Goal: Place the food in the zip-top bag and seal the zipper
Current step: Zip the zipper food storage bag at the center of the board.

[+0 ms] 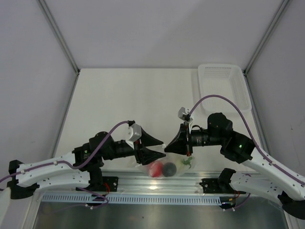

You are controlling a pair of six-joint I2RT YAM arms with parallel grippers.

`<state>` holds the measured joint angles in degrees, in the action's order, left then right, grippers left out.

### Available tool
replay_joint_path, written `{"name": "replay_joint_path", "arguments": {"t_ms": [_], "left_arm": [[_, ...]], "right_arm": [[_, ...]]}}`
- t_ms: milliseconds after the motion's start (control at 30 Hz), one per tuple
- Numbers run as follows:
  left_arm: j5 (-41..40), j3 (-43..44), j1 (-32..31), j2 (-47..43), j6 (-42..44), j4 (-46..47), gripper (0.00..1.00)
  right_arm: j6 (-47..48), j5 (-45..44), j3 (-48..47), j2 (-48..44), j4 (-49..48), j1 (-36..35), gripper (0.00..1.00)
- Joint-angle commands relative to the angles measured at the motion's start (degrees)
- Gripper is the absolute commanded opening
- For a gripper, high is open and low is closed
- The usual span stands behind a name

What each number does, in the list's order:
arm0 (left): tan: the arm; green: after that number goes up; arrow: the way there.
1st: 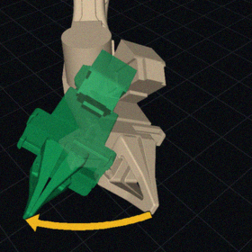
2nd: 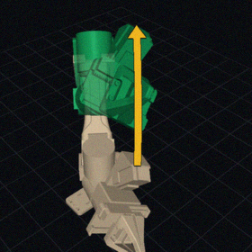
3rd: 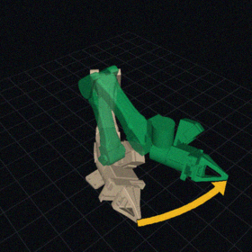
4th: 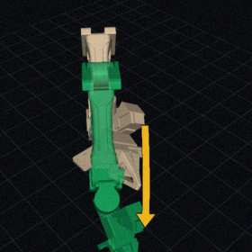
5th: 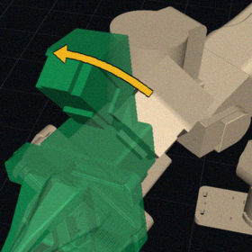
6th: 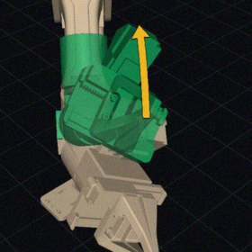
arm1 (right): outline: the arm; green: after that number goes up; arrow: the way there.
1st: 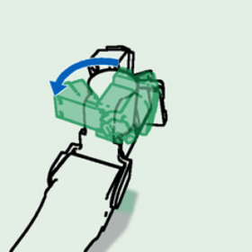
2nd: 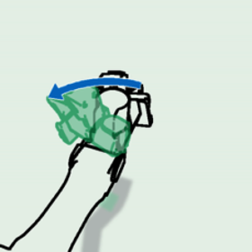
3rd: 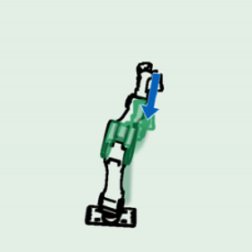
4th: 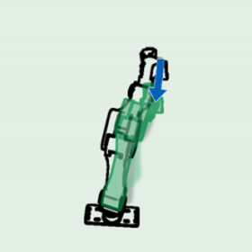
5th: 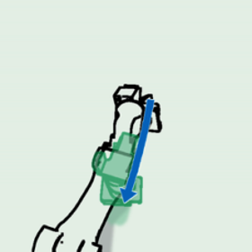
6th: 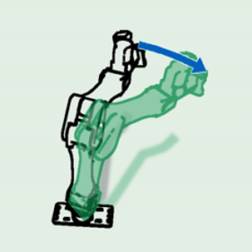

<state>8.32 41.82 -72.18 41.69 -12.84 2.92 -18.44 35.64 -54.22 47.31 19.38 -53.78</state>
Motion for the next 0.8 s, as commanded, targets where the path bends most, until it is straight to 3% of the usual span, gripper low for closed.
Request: {"name": "replay_joint_path", "arguments": {"t_ms": [0, 167, 400, 467, 667, 767], "left_arm": [[1.53, 0.89, 0.2, -0.39, 1.41, 3.85, 0.56], [1.53, 1.33, 0.2, -0.21, 1.5, 4.11, 0.5], [1.44, 1.6, 0.29, 0.06, 1.5, 3.06, 0.24], [1.44, 1.42, 0.29, -0.21, 1.42, 2.97, 0.24], [1.7, 1.16, 0.38, -0.73, 0.54, 2.27, 0.01], [1.7, 1.24, 0.38, -0.91, -0.34, 1.92, 0.0]], "right_arm": [[-0.72, 1.45, -0.19, 0.24, -3.29, -0.8, 0.0], [-0.81, 1.54, -0.01, 0.68, -3.99, -1.24, 0.0], [-1.08, 1.28, 0.25, 0.5, -4.7, -1.77, 0.0], [-1.16, 1.28, 0.43, 0.33, -4.87, -1.85, 0.0], [-1.08, -1.26, 1.22, -0.63, -5.84, -2.64, 0.0], [-1.25, -3.2, 3.4, -3.17, -8.82, -3.09, 0.0]]}}
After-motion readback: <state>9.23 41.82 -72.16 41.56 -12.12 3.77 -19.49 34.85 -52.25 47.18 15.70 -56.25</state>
